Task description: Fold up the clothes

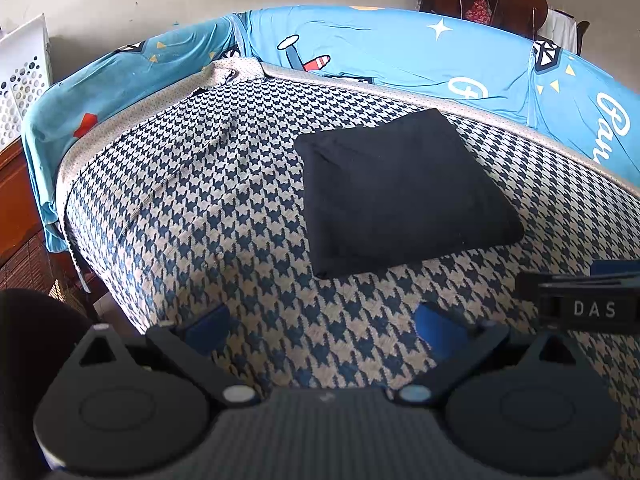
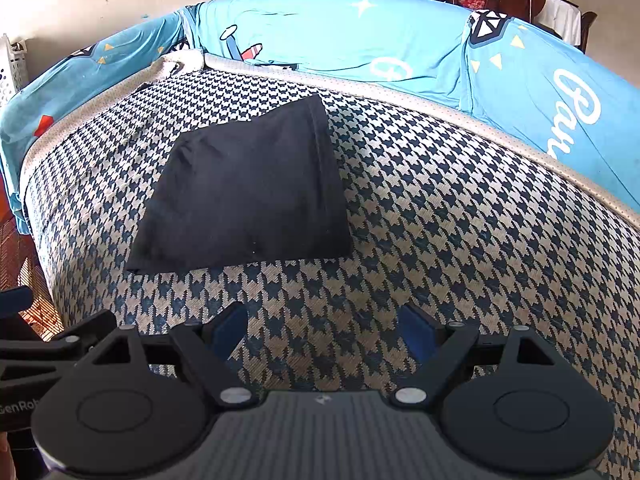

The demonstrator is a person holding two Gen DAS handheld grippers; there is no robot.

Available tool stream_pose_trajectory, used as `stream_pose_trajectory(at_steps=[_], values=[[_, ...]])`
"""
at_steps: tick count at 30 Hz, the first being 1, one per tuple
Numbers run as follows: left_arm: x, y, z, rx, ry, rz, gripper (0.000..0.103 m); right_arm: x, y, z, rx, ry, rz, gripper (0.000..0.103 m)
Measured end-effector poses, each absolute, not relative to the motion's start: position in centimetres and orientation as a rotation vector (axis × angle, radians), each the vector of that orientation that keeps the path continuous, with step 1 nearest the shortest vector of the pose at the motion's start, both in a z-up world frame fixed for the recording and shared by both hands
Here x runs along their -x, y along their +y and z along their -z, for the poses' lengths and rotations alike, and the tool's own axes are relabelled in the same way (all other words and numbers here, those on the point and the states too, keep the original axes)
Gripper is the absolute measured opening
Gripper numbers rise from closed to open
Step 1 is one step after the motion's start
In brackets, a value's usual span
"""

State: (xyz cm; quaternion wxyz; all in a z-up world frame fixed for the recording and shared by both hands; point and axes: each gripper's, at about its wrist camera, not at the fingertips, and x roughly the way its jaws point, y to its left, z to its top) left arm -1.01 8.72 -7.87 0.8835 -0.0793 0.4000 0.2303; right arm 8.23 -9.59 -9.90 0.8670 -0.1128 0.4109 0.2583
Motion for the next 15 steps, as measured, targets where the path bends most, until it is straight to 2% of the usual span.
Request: stream_pose_trajectory(at_steps=[15], values=[[0.90, 8.69, 8.06, 0.164, 0.839, -0.482, 0.103, -8.17, -9.51, 10.01, 0.241, 0.863, -0.539, 0.083]])
